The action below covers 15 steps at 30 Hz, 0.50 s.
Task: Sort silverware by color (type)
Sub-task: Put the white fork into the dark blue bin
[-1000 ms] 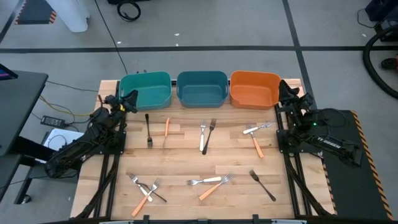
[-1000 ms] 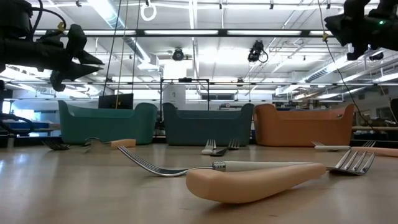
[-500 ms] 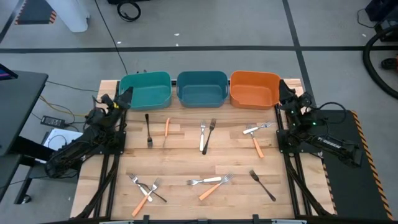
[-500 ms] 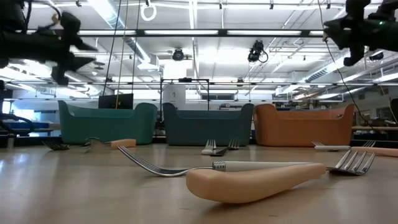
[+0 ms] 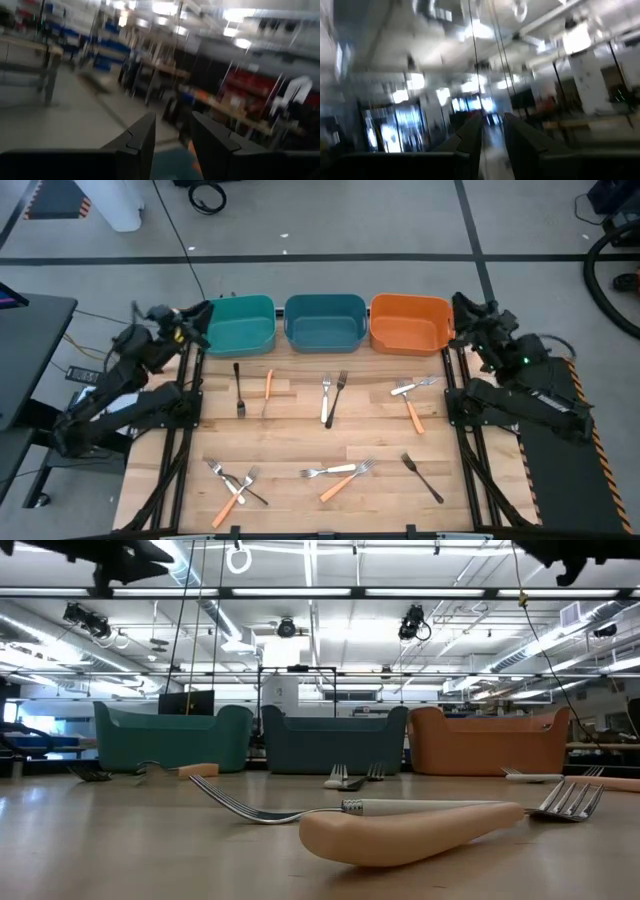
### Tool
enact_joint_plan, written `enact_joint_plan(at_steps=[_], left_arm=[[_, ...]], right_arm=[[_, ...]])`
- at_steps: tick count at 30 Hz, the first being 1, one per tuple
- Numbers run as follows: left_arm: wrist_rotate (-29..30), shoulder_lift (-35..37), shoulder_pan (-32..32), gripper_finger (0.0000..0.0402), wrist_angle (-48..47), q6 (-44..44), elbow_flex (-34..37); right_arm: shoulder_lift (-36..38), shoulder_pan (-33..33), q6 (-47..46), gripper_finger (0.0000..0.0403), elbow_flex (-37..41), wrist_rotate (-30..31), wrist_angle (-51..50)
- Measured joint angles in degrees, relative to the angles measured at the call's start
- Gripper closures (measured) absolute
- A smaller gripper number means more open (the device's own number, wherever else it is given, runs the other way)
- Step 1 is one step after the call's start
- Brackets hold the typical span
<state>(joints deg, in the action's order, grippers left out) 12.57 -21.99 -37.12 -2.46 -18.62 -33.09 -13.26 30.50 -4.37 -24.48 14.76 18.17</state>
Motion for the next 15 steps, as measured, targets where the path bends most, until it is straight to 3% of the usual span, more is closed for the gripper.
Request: enact_joint_plan(at_steps=[6,11,15], left_arm=[[-3.78,-11.29,0.04,0.0271,-0.89,-0.12,-6.05],[-3.66,-16.58,0.0,0.0271,-0.89,2.59,-10.74],[-3.68,-18.99,0.02,0.0271,-0.66,4.37,-14.24]], right_arm=[[-8.58,0.04,2.95,0.0313,-13.97,-0.06,-32.1],[-14.27,0.04,3.09,0.0313,-22.76,-2.33,-50.77],[-18.45,0.04,4.66,0.0313,-25.13,-4.01,-61.38]])
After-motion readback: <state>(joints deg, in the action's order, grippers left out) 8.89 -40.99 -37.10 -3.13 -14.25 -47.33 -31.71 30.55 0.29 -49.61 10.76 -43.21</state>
